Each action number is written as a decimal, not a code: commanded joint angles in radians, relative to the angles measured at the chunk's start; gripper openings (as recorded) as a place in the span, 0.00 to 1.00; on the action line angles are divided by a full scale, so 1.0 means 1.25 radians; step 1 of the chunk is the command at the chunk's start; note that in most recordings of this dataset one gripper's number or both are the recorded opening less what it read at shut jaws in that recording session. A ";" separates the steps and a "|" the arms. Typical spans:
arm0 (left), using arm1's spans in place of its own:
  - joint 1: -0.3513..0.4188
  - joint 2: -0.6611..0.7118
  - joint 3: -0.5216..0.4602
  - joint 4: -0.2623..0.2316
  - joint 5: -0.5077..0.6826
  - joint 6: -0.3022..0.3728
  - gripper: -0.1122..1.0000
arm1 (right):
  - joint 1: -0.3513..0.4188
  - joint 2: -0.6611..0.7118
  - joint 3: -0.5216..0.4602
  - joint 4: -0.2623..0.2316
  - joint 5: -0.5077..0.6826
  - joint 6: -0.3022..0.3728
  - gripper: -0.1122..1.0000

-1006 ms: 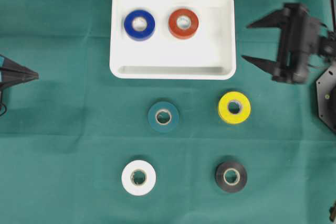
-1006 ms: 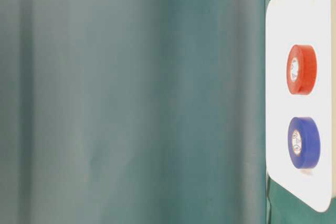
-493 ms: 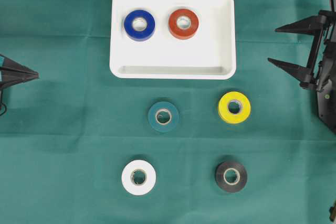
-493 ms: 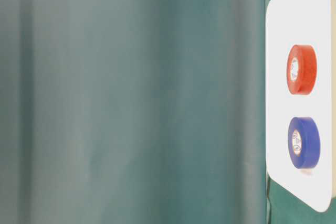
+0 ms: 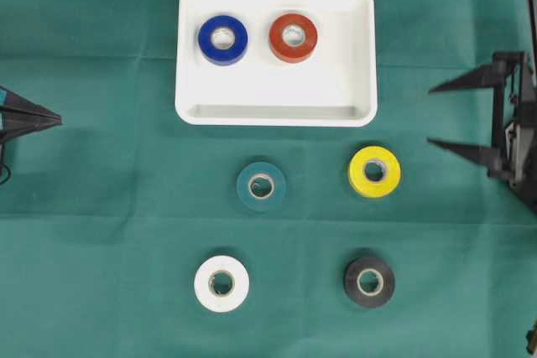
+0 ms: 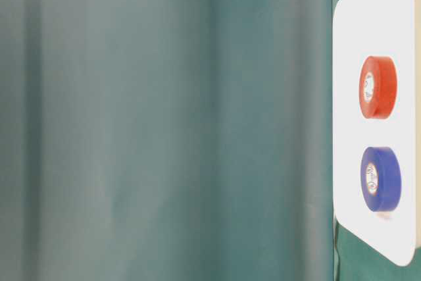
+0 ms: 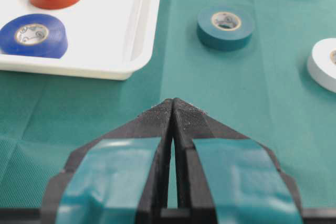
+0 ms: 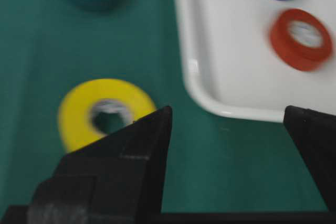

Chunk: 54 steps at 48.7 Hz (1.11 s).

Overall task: Put the tape into the white case with the right arm.
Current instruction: 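Move the right gripper over the teal tape roll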

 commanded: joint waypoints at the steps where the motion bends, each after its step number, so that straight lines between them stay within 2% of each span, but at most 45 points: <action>1: 0.002 0.006 -0.010 0.000 -0.006 0.001 0.11 | 0.049 0.005 -0.004 0.002 -0.001 0.001 0.65; 15: 0.001 0.006 -0.010 0.000 -0.006 0.001 0.11 | 0.140 0.005 0.015 0.001 0.001 0.001 0.65; 36: 0.001 0.006 -0.010 0.000 -0.007 0.000 0.11 | 0.144 0.016 0.009 0.001 -0.002 0.000 0.65; 54: 0.002 0.006 -0.010 0.000 -0.006 0.001 0.11 | 0.144 0.146 -0.070 -0.001 -0.004 -0.002 0.65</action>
